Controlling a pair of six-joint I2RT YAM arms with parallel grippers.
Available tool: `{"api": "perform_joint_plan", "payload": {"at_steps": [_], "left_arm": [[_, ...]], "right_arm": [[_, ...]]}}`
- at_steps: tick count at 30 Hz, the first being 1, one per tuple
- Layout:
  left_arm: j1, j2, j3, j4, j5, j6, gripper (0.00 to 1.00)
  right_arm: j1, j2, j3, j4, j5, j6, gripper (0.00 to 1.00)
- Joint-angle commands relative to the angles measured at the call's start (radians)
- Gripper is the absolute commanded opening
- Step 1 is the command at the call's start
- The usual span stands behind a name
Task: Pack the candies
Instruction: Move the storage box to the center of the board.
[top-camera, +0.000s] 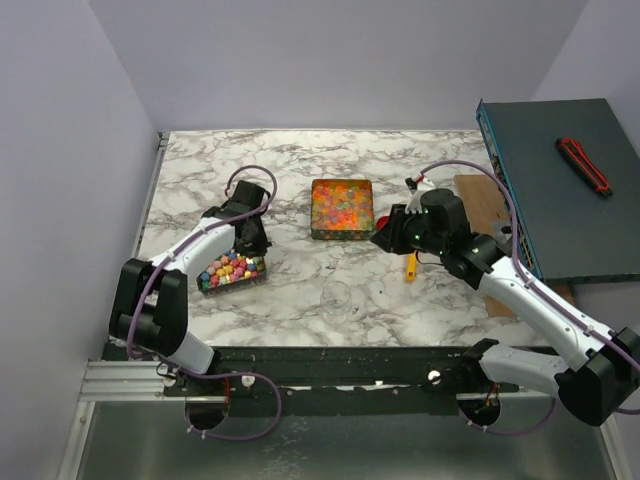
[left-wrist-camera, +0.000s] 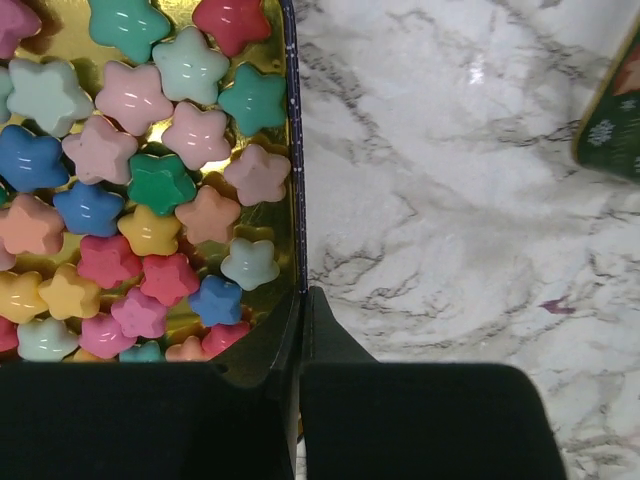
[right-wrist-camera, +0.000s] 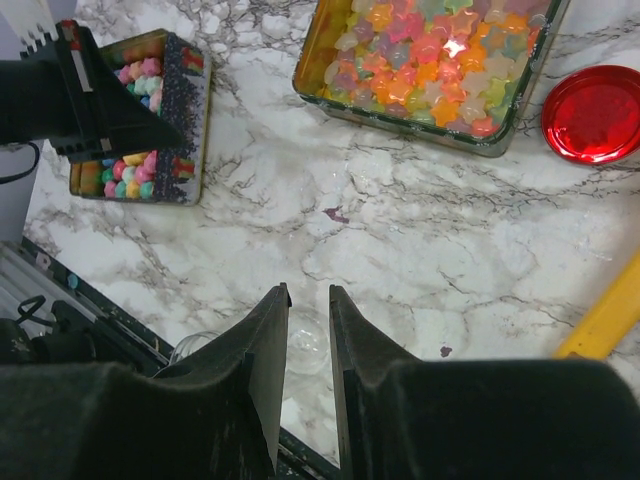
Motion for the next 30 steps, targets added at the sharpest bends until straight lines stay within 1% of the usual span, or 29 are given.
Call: {"api": "perform_joint_plan", "payload": {"at_steps": [1, 6, 13, 18, 30], "left_arm": [[0.001, 0.009, 0.116, 0.020, 0.118, 0.035, 0.00], [0.000, 0.051, 0.233, 0.012, 0.192, 0.054, 0.00], [0.000, 0.153, 0.418, -0.010, 0.289, 0.069, 0.00], [0.000, 0.233, 0.529, -0.037, 0.304, 0.072, 0.00], [0.000, 0.371, 0.615, -0.041, 0.295, 0.089, 0.00]], "right_arm": [[0.005, -0.026, -0.013, 0.010, -0.005, -0.014, 0.27], [0.005, -0.034, -0.011, 0.001, 0.009, -0.019, 0.27], [0.004, -0.045, -0.002, -0.019, 0.023, -0.025, 0.27], [0.005, -0.057, -0.003, -0.030, 0.037, -0.029, 0.27], [0.005, -0.056, 0.001, -0.046, 0.034, -0.041, 0.27]]}}
